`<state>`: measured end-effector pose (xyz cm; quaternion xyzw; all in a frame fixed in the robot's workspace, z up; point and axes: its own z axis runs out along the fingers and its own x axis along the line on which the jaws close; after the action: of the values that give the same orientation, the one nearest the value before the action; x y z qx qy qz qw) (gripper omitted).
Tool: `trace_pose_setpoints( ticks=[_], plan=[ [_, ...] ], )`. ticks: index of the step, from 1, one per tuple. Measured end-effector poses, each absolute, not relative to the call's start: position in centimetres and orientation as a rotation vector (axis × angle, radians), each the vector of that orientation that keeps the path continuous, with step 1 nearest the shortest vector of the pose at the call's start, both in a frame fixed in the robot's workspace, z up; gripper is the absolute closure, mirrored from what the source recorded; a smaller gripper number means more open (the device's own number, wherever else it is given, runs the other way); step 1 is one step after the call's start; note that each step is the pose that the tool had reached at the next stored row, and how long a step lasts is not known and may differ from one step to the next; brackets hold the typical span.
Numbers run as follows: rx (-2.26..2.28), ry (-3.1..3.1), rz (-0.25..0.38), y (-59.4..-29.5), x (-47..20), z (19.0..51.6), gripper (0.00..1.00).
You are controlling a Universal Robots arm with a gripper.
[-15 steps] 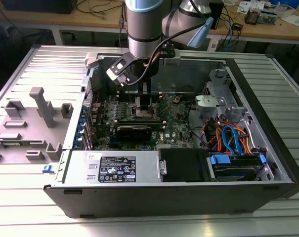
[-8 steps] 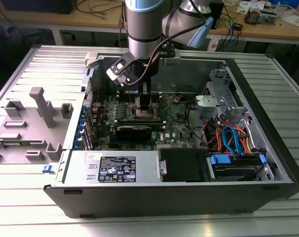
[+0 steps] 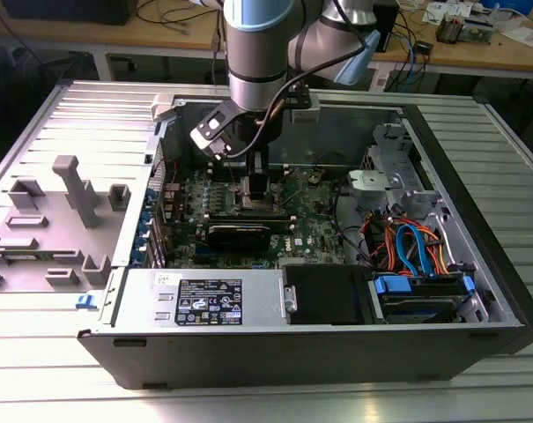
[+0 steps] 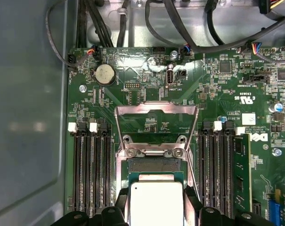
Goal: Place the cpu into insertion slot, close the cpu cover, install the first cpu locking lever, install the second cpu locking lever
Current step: 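Place the cpu into insertion slot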
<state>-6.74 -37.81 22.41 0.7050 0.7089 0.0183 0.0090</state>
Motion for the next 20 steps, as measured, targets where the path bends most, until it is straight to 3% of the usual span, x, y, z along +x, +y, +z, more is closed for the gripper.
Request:
trace_pose_setpoints(
  ticks=[20],
  plan=[
    [2.203,2.214,0.057,-37.8,-6.6,21.0,0.45]
  ],
)
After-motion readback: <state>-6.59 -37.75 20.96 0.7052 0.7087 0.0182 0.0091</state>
